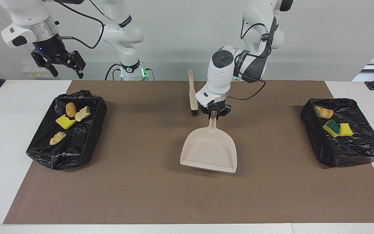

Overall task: Sweep and dump trash in bin
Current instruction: 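Bring the empty dustpan back toward the table center with the left gripper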

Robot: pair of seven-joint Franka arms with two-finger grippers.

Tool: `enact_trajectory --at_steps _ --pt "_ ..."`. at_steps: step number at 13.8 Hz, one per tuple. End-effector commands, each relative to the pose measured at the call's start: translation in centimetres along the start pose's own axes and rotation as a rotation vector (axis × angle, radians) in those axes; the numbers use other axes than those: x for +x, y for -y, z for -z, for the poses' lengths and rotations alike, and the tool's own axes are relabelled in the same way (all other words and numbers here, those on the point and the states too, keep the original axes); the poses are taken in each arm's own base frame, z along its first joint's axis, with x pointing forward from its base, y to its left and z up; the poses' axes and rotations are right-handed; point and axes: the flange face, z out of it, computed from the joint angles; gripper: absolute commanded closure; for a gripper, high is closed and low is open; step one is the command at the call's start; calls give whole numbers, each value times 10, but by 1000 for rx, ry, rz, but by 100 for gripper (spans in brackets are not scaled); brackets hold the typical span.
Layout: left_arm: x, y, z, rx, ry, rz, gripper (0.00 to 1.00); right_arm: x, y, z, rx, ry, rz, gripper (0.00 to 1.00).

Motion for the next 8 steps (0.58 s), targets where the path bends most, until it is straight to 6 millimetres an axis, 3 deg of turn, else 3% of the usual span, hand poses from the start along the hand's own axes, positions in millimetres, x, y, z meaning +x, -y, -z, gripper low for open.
enact_trajectory --at_steps 1,3,6,8 --pt "-1 -25 -12 -13 -1 14 100 -19 2 -3 10 -22 -20 0" --pt "-1 -32 -14 -33 -6 22 100 -25 2 1 13 -26 -20 0" --pt "-5 -42 -18 -41 0 23 100 -9 3 6 11 -22 -8 0" --pt "-5 -47 -27 -45 -9 16 100 -4 3 0 14 -4 -11 0"
